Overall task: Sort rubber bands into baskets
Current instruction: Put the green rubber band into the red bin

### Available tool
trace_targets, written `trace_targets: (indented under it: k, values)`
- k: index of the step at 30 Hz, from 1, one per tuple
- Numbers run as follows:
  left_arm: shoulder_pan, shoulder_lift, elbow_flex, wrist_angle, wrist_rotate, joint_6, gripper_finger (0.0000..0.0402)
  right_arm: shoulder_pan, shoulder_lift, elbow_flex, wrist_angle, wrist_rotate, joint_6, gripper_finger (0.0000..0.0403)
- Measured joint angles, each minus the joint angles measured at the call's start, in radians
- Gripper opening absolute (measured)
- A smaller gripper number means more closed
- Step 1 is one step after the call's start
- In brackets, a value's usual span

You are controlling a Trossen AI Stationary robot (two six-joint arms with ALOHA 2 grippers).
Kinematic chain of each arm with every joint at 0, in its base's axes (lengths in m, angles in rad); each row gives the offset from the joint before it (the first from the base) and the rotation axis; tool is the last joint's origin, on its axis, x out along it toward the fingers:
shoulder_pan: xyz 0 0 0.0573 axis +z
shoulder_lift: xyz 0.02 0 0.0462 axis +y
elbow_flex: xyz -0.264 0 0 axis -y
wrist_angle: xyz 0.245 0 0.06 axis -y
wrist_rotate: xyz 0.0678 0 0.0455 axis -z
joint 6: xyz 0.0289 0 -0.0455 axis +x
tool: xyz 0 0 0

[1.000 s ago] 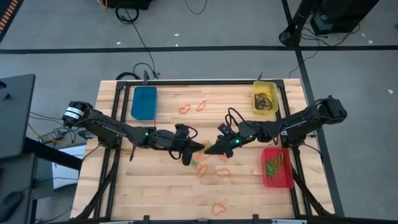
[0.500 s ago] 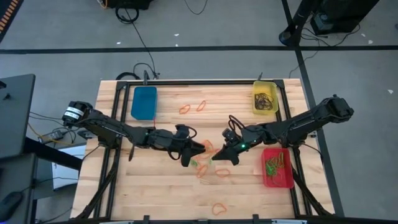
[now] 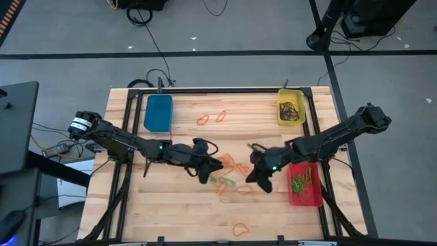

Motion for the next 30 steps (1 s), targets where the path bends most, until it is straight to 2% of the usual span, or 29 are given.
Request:
trace_targets:
  k: [5,9,15,26,30]
  values:
    - [0.000,0.000,0.000,-0.101,-0.068,-0.035,0.0115,0.000,0.127,0.000,0.108,0.120,-0.243,0.0103]
    - [0.000,0.000,0.000,-0.105,-0.072,-0.045,0.0115,0.000,0.222,0.000,0.143,0.179,-0.329,0.0133]
    - [0.000,0.000,0.000,-0.106,-0.071,-0.097,0.0115,0.008,0.341,0.000,0.165,0.178,-0.361,0.0163]
    - [0.000,0.000,0.000,-0.134,-0.073,-0.123,0.0115,0.011,0.476,0.000,0.360,0.174,-0.488,0.0225]
    - [0.000,0.000,0.000,-0.135,-0.073,-0.126,0.0115,0.004,0.531,0.002,0.377,0.105,-0.490,0.0243]
